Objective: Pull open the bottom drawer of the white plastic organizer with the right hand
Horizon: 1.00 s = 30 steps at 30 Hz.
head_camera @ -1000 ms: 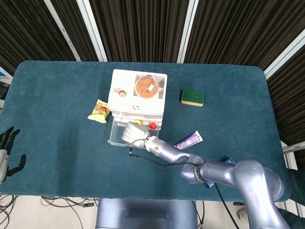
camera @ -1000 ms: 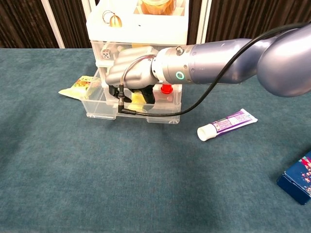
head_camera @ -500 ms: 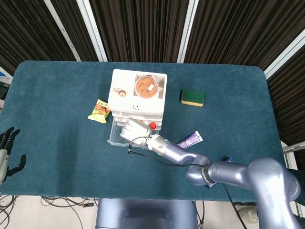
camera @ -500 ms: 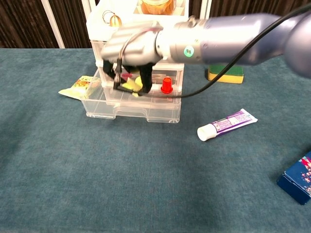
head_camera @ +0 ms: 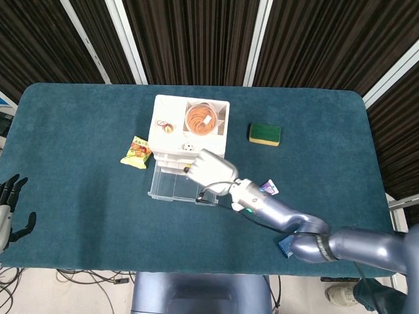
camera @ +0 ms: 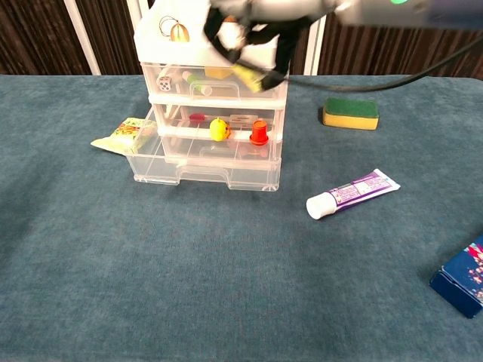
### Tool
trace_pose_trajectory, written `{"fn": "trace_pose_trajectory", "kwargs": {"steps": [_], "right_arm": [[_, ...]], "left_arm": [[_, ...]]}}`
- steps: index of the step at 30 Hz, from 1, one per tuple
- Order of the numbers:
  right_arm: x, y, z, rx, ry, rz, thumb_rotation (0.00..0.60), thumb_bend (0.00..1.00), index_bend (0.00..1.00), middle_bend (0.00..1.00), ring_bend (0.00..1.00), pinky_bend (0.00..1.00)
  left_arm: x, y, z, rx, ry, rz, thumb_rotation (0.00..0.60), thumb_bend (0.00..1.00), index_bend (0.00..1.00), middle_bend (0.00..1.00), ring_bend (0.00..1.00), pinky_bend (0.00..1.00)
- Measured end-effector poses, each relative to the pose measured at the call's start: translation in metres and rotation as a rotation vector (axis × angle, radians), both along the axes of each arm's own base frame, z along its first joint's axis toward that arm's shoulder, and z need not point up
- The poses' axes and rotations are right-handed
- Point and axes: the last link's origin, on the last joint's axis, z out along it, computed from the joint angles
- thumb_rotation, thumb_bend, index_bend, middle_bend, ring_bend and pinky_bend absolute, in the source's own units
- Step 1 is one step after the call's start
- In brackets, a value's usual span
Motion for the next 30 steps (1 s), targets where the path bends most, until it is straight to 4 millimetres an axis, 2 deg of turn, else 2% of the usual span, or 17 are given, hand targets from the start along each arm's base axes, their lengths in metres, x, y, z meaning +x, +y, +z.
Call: {"fn": "trace_pose_trajectory", "kwargs": {"steps": [5,11,21,26,30], "right_arm": [[-0.033,0.0,0.024,-0.032,0.029,-0.058,0.6,0.26,0.58,1.0,1.0,1.0],[-0.068,-0.005,0.022,-0.032,0.082,-0.135,0.6,0.26,0.58,1.0,1.0,1.0],[-0.108,-0.03,-0.011,-0.038,0.141,-0.24,0.6,0.26,0.58,1.0,1.0,1.0],[-0.12,-0.039,-0.033,-0.022,0.162,-0.284,0.6,0.25,0.58,1.0,1.0,1.0],[-0.127,-0.039,-0.053,0.017,0.192,-0.307,0.6,0.26,0.58,1.0,1.0,1.0]], "left_arm": [[0.001,-0.001,0.0,0.0,0.002,-0.005,0.6,0.44,0.06,0.01,0.0,0.0],[0.001,-0.001,0.0,0.003,0.005,-0.007,0.6,0.44,0.06,0.01,0.0,0.0],[0.001,-0.001,0.0,0.004,0.008,-0.007,0.6,0.44,0.06,0.01,0.0,0.0],[0.001,-0.001,0.0,0.005,0.008,-0.007,0.6,0.44,0.06,0.01,0.0,0.0],[0.0,-0.001,0.0,0.001,0.009,-0.006,0.6,0.44,0.06,0.01,0.0,0.0]]}}
